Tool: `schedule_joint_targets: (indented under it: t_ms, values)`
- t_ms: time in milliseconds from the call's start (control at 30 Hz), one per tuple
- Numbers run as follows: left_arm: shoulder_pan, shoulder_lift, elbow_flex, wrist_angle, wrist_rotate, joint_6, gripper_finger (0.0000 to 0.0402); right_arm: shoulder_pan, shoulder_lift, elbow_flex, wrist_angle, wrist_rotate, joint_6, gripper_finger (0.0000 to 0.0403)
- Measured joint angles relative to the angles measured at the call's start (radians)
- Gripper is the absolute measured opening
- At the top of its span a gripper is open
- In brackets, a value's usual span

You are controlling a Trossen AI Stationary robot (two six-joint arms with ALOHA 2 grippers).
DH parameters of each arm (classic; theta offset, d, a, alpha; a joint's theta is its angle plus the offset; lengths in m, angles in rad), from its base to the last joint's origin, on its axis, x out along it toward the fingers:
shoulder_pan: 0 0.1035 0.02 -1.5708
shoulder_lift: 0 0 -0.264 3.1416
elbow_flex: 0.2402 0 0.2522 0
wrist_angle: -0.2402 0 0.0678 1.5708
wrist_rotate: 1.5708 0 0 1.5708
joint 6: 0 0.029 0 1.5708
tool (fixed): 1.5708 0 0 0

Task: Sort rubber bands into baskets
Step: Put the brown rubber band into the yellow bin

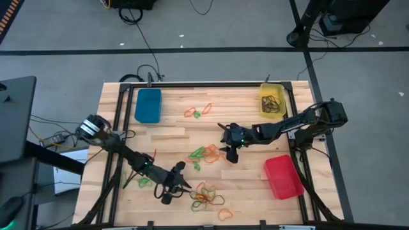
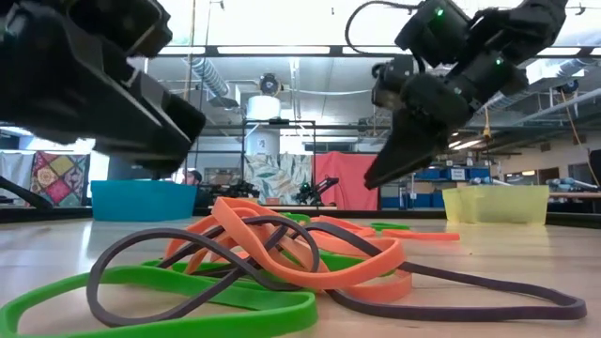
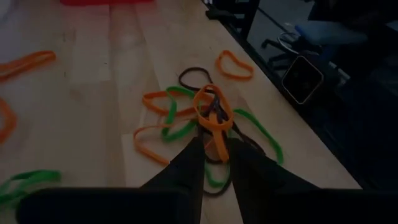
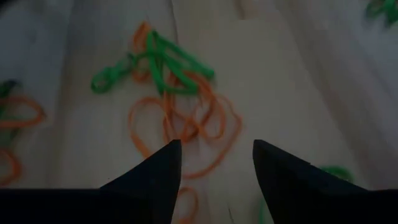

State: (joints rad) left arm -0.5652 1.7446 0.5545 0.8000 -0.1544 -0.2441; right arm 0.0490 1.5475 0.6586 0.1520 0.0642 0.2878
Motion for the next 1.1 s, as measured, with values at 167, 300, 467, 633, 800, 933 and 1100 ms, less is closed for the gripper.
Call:
schedule_joint_targets:
  t_ms: [167, 300, 467, 633, 800, 933, 1100]
  values:
    - [0.000, 0.125, 0.034, 0.084, -0.010, -0.019, 0.0082, 0.016, -0.033, 0.000, 0.008, 0.003, 0.000, 0.0210]
    - [0.000, 0.219, 0.098, 0.086, -0.010, -0.014, 0.0088, 0.041, -0.044, 0.000, 0.012, 0.004, -0.002, 0.0210]
    - [0.001, 0.264, 0.130, 0.080, -0.014, -0.025, 0.0102, 0.075, -0.045, 0.000, 0.011, 0.021, -0.002, 0.0210]
    - [0.002, 0.265, 0.134, 0.055, -0.054, -0.076, 0.0102, 0.097, -0.045, 0.000, 0.011, 0.022, -0.002, 0.0210]
    - [0.002, 0.264, 0.134, 0.044, -0.069, -0.107, 0.0077, 0.113, -0.044, 0.000, 0.010, 0.022, -0.002, 0.0210]
    - [0.005, 0.263, 0.133, 0.043, -0.042, -0.108, 0.0019, 0.121, -0.045, 0.000, 0.010, 0.022, -0.002, 0.0210]
    - [0.008, 0.262, 0.133, 0.039, -0.033, -0.128, 0.0010, 0.121, -0.044, 0.000, 0.010, 0.023, -0.002, 0.0210]
